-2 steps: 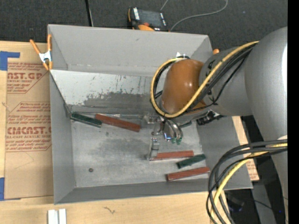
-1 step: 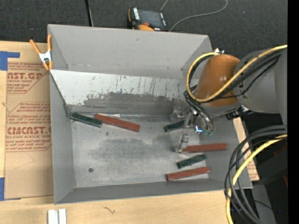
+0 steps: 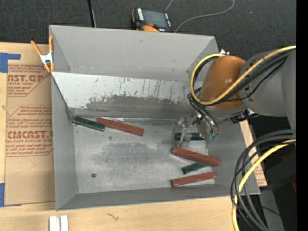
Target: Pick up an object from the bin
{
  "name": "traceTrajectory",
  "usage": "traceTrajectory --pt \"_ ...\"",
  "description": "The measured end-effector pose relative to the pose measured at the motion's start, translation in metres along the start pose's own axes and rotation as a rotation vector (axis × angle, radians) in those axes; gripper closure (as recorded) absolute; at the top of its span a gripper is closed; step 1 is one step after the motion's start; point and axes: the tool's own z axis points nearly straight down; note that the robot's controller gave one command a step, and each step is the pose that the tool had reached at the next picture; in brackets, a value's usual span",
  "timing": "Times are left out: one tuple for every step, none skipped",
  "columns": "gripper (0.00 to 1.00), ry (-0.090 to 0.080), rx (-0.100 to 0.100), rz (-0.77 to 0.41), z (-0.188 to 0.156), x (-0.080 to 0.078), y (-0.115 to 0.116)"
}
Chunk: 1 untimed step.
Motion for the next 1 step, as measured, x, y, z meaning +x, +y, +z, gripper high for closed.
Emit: traceTrajectory --pt "1.0 -0.007 0.002 0.002 -0.1423 0.0123 -0.0054"
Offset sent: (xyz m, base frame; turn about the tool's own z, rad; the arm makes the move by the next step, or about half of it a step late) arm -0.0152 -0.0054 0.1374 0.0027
